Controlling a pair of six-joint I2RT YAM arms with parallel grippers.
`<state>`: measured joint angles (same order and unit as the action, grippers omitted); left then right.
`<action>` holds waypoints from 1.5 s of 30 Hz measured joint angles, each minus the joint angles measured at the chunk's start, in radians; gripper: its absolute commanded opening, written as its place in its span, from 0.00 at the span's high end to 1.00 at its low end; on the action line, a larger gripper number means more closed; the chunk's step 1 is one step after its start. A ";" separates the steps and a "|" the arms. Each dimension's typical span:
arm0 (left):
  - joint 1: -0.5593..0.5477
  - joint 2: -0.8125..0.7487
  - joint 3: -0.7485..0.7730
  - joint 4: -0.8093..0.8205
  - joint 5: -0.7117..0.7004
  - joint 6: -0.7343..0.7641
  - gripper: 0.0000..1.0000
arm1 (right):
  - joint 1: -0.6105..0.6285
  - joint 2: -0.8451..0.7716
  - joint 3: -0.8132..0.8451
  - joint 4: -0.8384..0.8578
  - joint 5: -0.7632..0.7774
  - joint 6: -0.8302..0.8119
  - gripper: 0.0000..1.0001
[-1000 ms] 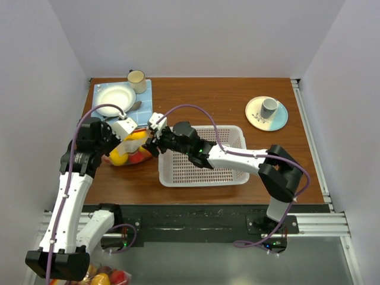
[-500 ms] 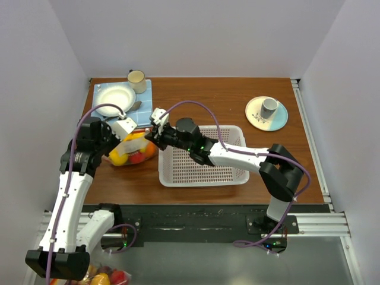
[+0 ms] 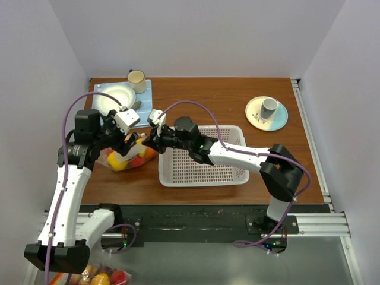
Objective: Open the zip-top bag and remove the fake food
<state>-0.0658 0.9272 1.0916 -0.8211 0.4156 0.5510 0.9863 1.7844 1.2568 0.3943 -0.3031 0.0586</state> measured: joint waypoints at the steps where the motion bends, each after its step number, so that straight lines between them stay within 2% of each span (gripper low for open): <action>1: 0.000 0.000 -0.002 0.003 0.020 -0.005 0.25 | 0.000 0.000 0.004 -0.008 -0.006 0.002 0.99; 6: 0.000 0.031 -0.001 0.010 0.130 -0.005 0.33 | 0.000 -0.007 0.007 -0.033 -0.023 0.010 0.99; 19: 0.000 0.075 0.051 -0.005 0.230 0.021 0.42 | 0.000 -0.008 0.007 -0.036 -0.031 0.028 0.99; 23: 0.000 0.080 0.070 -0.003 0.264 0.021 0.50 | 0.000 -0.008 0.007 -0.036 -0.030 0.032 0.99; 34: 0.000 0.138 0.070 -0.037 0.292 0.048 0.50 | 0.000 -0.008 0.007 -0.036 -0.030 0.031 0.99; 37: 0.000 0.146 0.080 -0.043 0.298 0.055 0.60 | 0.000 -0.008 0.007 -0.036 -0.029 0.031 0.99; 40: 0.000 0.163 0.097 -0.050 0.314 0.059 0.79 | 0.000 -0.011 0.003 -0.036 -0.029 0.031 0.99; 41: 0.000 0.169 0.103 -0.053 0.320 0.060 0.90 | 0.000 -0.014 0.000 -0.036 -0.029 0.031 0.99; 43: 0.000 0.182 0.116 -0.061 0.333 0.058 0.96 | 0.000 -0.021 -0.006 -0.037 -0.029 0.031 0.99; 45: 0.000 0.193 0.127 -0.065 0.345 0.063 0.98 | 0.000 -0.024 -0.006 -0.039 -0.028 0.031 0.99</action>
<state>-0.0658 1.1198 1.2186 -0.8864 0.7609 0.6144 0.9859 1.7603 1.2503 0.3557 -0.3313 0.0898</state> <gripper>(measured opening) 0.052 0.012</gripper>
